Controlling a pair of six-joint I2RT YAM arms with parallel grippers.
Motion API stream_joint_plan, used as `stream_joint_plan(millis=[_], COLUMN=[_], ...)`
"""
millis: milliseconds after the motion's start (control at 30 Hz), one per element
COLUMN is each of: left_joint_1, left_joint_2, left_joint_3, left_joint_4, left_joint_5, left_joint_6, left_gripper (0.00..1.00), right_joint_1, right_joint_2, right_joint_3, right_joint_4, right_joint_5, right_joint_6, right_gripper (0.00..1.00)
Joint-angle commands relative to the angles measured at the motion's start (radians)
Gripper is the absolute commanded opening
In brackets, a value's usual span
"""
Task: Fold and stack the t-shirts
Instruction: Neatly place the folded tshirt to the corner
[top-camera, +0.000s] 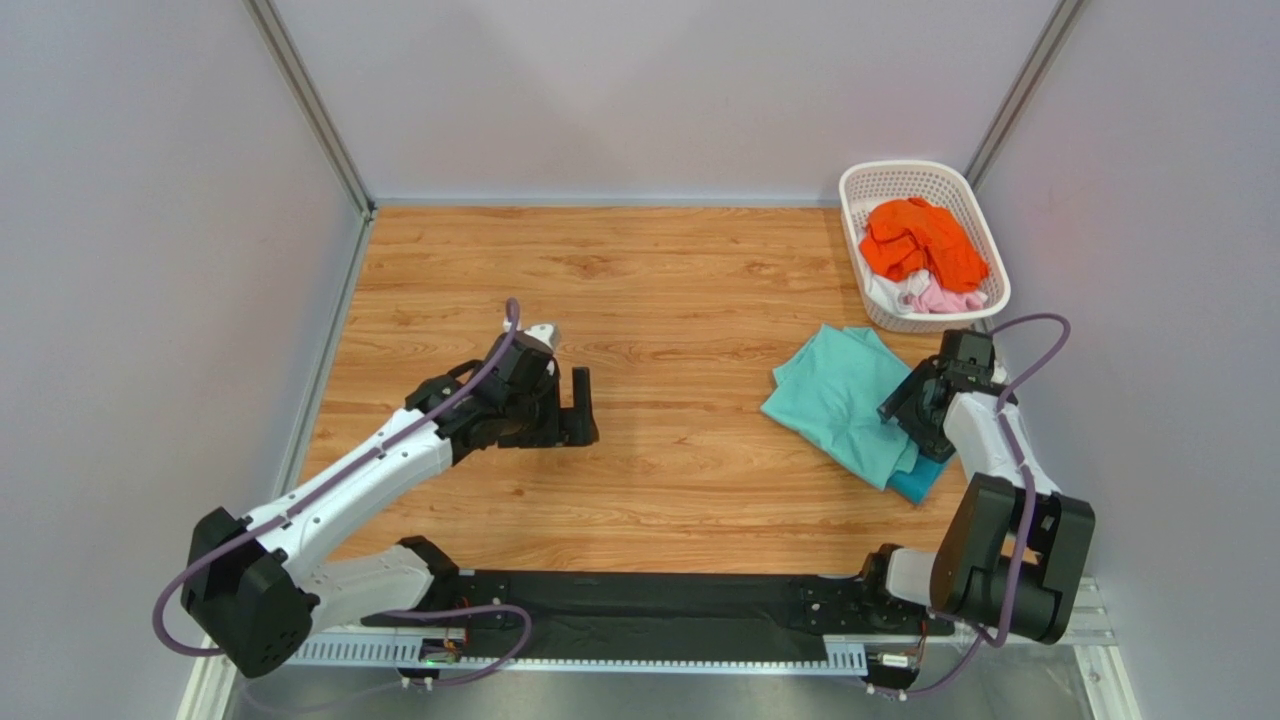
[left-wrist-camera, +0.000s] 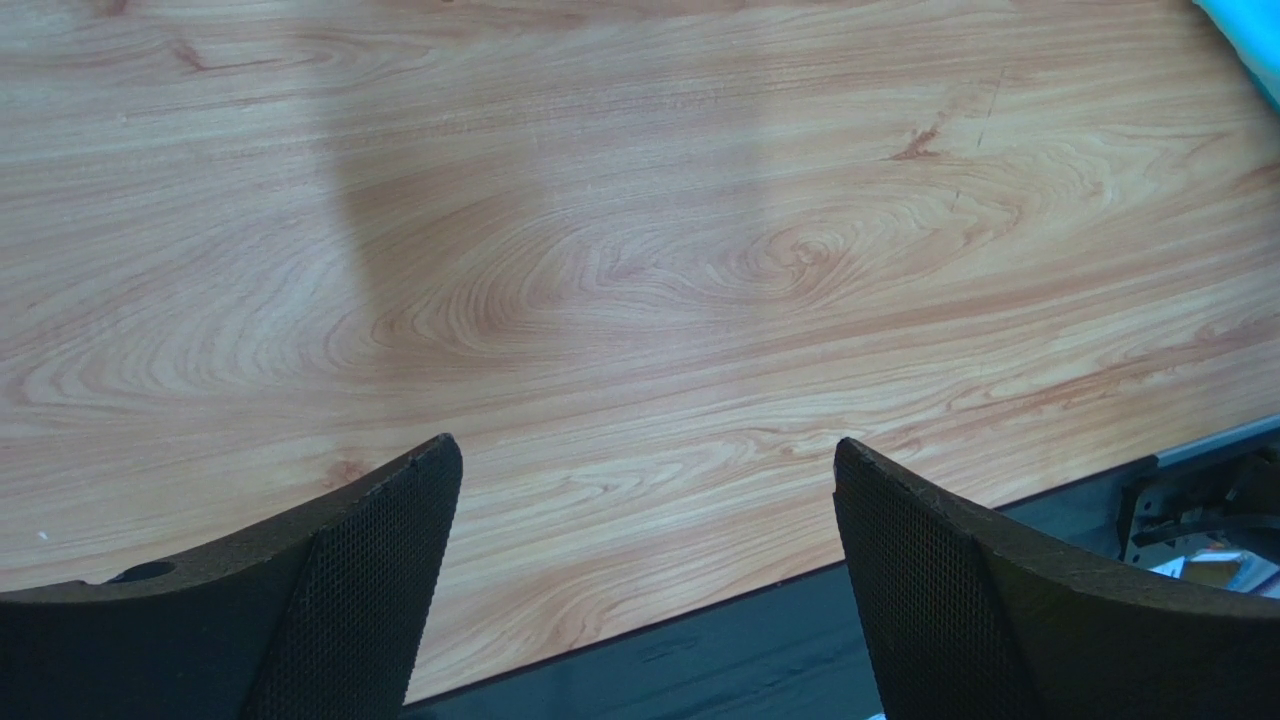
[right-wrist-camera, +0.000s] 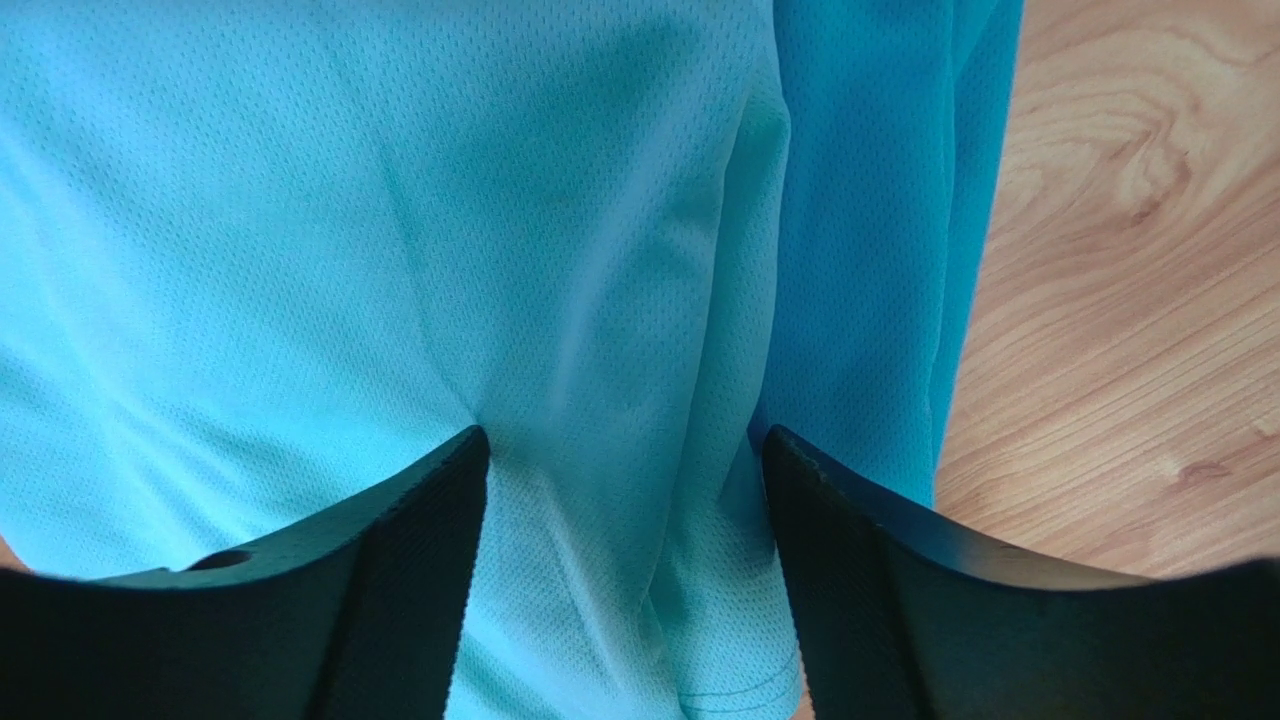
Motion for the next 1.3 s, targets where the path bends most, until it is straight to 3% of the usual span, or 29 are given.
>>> stream_joint_plan(millis=[0,33,167,233,267,467,833,1100,1267], left_joint_1=[0.003,0.003,0.003,0.003,0.005,0.003,0.005,0.003,0.003], left_joint_2=[-0.032,-0.038,-0.055,-0.067,-0.071,-0.112,-0.181,-0.204,-0.236], left_joint_3=[0.034,0.036,0.042,0.048,0.046,0.045,0.043,0.033,0.008], left_joint_4=[-0.023,-0.026,-0.044,-0.051,-0.054,-0.064,-0.077,-0.064,-0.049], left_joint_5=[-0.039,-0.045,-0.068,-0.085,-0.089,-0.113,-0.162,-0.182,-0.179], left_joint_6=[-0.001,0.003,0.012,0.015,0.017,0.023,0.038,0.048,0.045], left_gripper=[1.0,1.0,1.0,1.0,1.0,1.0,1.0,1.0,1.0], right_joint_1=[-0.008,-0.008,-0.009,-0.009,-0.009,-0.009,0.01,0.043,0.044], right_joint_2=[0.014,0.016,0.005,-0.007,-0.025,-0.114,-0.271,-0.279,-0.331], right_joint_3=[-0.008,-0.009,-0.008,0.0,0.003,0.033,0.133,0.253,0.256], right_joint_4=[0.042,0.046,0.048,0.048,0.048,0.049,-0.006,-0.027,-0.043], right_joint_5=[0.003,0.006,0.006,-0.015,-0.046,-0.195,-0.296,-0.328,-0.272], right_joint_6=[-0.004,-0.004,-0.017,-0.028,-0.037,-0.04,-0.01,0.019,0.038], right_gripper=[0.67,0.64,0.19,0.1,0.0,0.0,0.0,0.0,0.0])
